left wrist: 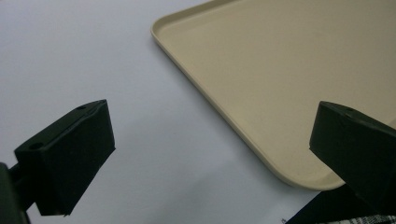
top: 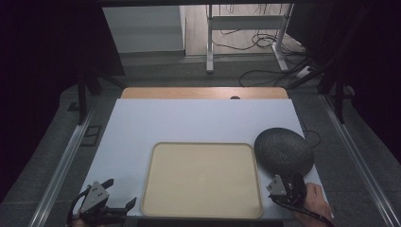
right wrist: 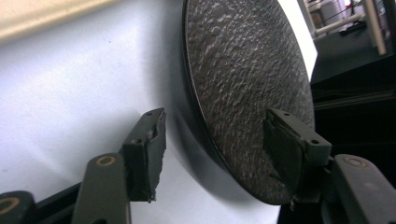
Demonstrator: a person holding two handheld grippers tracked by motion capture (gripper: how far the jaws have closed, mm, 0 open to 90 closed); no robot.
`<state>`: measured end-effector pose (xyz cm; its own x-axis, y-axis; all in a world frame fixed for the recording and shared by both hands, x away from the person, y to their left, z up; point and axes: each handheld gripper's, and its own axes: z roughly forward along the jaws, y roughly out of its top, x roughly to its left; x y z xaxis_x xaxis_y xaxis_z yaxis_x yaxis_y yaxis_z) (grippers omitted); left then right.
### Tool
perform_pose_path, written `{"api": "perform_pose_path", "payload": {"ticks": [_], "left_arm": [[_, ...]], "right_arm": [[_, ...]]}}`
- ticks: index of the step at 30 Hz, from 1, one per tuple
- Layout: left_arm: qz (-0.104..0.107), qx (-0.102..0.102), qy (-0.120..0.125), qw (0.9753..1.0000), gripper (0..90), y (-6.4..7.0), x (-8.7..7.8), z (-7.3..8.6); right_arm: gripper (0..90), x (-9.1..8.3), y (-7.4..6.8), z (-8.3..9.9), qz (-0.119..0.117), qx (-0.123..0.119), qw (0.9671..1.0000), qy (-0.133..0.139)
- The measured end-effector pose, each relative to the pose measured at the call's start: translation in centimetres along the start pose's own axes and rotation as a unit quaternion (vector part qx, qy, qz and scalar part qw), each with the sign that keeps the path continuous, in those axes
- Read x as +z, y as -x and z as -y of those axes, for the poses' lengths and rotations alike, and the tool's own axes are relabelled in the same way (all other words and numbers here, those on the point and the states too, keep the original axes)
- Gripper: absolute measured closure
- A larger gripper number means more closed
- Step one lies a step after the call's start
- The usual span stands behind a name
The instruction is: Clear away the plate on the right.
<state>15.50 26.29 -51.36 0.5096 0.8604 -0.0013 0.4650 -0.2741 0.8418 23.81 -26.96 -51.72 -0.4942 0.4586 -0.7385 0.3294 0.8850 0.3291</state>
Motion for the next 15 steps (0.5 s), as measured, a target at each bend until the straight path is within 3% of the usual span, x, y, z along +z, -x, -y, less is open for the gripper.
{"api": "perform_pose_path", "payload": {"ticks": [15], "left_arm": [[-0.001, 0.000, 0.002, 1.0000, 0.0, 0.0, -0.1, 0.0]], "right_arm": [[49.9, 1.3, -0.6, -0.4, 0.037, -0.086, 0.9955, -0.016]]}}
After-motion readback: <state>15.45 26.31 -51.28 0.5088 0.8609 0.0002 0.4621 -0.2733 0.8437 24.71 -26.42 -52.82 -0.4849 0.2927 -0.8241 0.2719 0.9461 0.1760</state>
